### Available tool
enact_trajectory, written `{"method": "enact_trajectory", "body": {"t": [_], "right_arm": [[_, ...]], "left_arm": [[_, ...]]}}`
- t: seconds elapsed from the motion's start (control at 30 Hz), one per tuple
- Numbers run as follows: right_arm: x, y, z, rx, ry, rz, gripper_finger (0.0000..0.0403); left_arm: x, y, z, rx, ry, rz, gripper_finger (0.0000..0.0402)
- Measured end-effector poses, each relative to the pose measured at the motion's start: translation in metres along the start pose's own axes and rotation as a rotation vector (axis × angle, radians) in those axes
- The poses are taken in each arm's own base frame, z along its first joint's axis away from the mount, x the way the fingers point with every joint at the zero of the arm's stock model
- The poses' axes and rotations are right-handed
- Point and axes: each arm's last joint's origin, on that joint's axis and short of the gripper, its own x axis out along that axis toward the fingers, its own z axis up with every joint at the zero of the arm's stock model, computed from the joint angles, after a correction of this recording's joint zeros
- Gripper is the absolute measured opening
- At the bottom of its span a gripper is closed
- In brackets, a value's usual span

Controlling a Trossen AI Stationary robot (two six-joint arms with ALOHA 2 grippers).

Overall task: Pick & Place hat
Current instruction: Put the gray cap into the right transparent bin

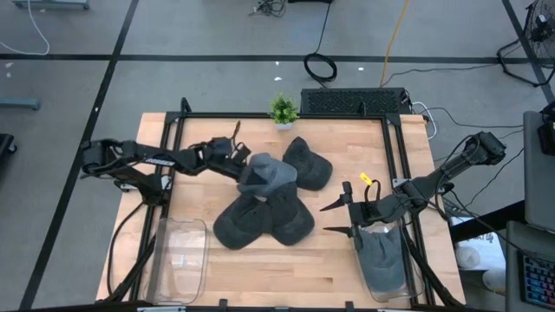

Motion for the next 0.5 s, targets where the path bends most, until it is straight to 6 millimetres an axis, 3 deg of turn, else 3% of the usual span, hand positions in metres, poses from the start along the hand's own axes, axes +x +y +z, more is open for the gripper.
{"method": "enact_trajectory", "body": {"t": [0.13, 0.37, 0.5], "right_arm": [[0.000, 0.000, 0.000, 0.000, 0.000, 0.000, 0.0225], [0.000, 0.000, 0.000, 0.003, 0.000, 0.000, 0.0224], [0.000, 0.000, 0.000, 0.011, 0.000, 0.001, 0.0224]], "left_arm": [[0.002, -0.007, -0.004, -0.031, 0.043, -0.055, 0.0253], [0.005, 0.018, -0.035, -0.141, 0.055, 0.376, 0.0253], [-0.002, 0.003, -0.038, -0.096, -0.007, 0.387, 0.0253]]}}
